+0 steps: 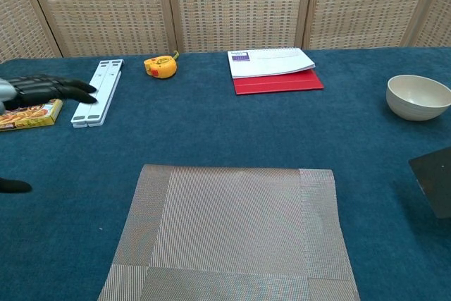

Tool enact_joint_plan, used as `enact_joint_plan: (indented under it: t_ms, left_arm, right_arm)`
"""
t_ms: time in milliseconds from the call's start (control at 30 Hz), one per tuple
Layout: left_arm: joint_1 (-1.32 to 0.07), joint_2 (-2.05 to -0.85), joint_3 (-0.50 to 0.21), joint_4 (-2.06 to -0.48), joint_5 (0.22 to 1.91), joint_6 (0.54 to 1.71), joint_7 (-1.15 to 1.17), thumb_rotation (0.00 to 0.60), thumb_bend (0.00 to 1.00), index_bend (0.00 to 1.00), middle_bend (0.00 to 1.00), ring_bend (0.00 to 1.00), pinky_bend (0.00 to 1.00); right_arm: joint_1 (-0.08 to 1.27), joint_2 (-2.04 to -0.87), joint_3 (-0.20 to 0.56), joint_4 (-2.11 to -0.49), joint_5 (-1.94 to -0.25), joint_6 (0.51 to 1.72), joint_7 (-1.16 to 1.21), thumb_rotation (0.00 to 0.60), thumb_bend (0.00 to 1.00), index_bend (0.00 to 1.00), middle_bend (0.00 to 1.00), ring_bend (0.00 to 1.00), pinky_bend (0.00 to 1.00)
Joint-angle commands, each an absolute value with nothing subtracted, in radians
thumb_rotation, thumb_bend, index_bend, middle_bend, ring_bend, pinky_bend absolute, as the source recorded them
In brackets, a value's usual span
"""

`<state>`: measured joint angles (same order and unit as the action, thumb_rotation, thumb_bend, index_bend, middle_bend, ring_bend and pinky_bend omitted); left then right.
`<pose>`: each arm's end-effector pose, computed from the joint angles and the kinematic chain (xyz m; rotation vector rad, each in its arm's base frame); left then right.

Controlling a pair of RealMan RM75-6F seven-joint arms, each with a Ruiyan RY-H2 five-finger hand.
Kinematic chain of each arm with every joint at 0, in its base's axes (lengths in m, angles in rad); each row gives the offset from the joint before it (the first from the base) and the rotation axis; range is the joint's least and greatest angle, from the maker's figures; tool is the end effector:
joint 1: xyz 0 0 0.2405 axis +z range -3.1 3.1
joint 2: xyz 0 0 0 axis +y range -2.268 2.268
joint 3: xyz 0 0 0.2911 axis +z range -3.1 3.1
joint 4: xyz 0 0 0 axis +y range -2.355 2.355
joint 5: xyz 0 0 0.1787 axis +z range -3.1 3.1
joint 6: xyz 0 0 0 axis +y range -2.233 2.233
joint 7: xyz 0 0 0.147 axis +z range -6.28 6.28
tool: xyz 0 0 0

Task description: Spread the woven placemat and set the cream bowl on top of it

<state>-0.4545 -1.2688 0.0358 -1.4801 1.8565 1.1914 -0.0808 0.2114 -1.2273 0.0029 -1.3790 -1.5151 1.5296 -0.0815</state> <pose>-0.2454 0.2562 0.0926 -2.1266 -0.7478 -1.0533 -0.3360 -0.2226 0.1842 1.5083 -0.6480 0.8533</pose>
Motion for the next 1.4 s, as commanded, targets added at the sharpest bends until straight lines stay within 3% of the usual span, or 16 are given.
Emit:
enact_joint_plan:
  t_ms: [33,267,367,533,800,1400]
  left_arm:
    - [-0.546,-1.328,0.086,-1.434,1.975,1.142,-0.100,0.600,0.00,0.21,0.00,0.00,0.00]
    - [-0.616,-1.384,0.146,-1.399,2.065,1.091,-0.084,0.600,0.01,0.36,0.00,0.00,0.00]
    - [-0.628,-1.414,0.168,-1.371,2.081,1.093,-0.087,0.600,0.08,0.39,0.00,0.00,0.00]
    - [-0.633,-1.439,0.194,-1.337,2.085,1.086,-0.071,0.600,0.19,0.40,0.00,0.00,0.00]
    - [-0.615,-1.469,0.239,-1.285,2.076,1.107,-0.057,0.600,0.21,0.40,0.00,0.00,0.00]
    - [-0.638,-1.571,0.244,-1.222,2.036,1.101,-0.053,0.600,0.24,0.40,0.00,0.00,0.00]
  right_arm:
    - [0.207,-1.227,0.002,-1.377,-1.515,1.523,-0.089,0.600,0.00,0.00,0.00,0.00,0.00]
    - [0.200,-1.218,0.021,-1.387,-1.503,1.514,-0.074,0.600,0.00,0.00,0.00,0.00,0.00]
    - [0.198,-1.212,0.029,-1.390,-1.498,1.508,-0.067,0.600,0.00,0.00,0.00,0.00,0.00]
    - [0.195,-1.206,0.035,-1.395,-1.498,1.502,-0.058,0.600,0.00,0.00,0.00,0.00,0.00]
    - [0.188,-1.197,0.041,-1.407,-1.508,1.502,-0.050,0.600,0.00,0.00,0.00,0.00,0.00]
    - [0.176,-1.186,0.055,-1.415,-1.518,1.501,-0.035,0.600,0.00,0.01,0.00,0.00,0.00]
